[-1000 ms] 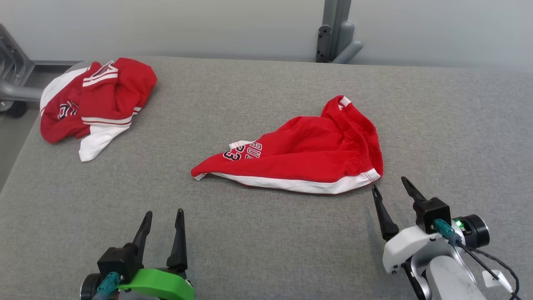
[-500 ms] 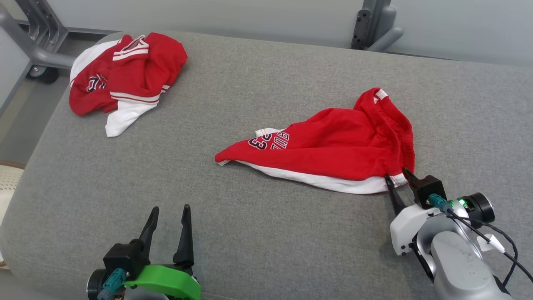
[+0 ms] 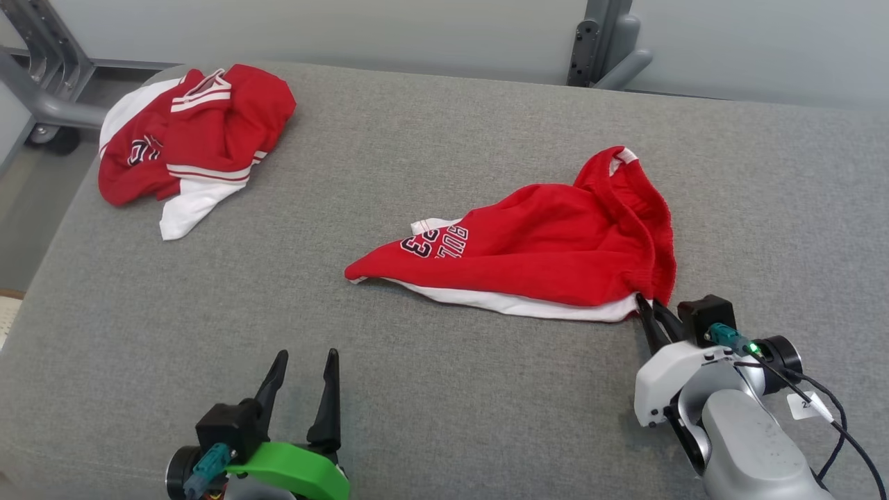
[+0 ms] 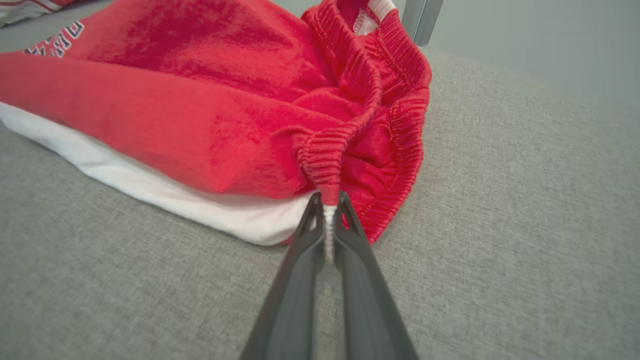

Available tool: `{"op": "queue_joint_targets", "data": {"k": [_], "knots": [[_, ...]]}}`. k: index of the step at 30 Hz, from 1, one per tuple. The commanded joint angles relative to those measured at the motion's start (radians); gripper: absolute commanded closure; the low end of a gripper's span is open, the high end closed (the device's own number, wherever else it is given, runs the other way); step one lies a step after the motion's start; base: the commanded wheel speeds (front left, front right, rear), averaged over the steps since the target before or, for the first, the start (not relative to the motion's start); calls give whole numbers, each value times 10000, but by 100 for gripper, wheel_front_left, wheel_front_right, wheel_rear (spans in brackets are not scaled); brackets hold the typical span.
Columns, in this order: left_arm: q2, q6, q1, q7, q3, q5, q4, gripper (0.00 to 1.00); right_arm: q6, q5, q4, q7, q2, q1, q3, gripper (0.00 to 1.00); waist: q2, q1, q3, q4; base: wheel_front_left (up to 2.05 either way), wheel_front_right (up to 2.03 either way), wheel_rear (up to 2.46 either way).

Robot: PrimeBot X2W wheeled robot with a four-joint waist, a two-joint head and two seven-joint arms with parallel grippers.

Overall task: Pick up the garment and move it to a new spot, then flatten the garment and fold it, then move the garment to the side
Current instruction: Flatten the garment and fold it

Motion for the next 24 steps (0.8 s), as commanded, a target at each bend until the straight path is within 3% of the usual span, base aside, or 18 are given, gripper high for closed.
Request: {"op": "queue_joint_targets", "data": {"k": [1, 10, 17, 24], "knots": [[8, -94, -298, 4, -107, -71, 175, 0, -3, 319, -207, -31, 13, 39, 110, 100, 16, 0, -18, -137, 0, 0, 0], [11, -315, -1371, 4, -531, -370, 1631, 0, -3, 2498, -1695, 23, 99, 325, 970, 100, 16, 0, 97, -763, 0, 0, 0], [15, -308, -2152, 4, -489, -821, 2765, 0, -3, 4170, -3988, 647, -282, 636, 1828, 100, 16, 0, 365, -1393, 0, 0, 0], [17, -174, -2841, 3, -325, -917, 3800, 0, -3, 4919, -5843, 1347, -572, 1055, 1931, 100, 16, 0, 666, -1748, 0, 0, 0]]}}
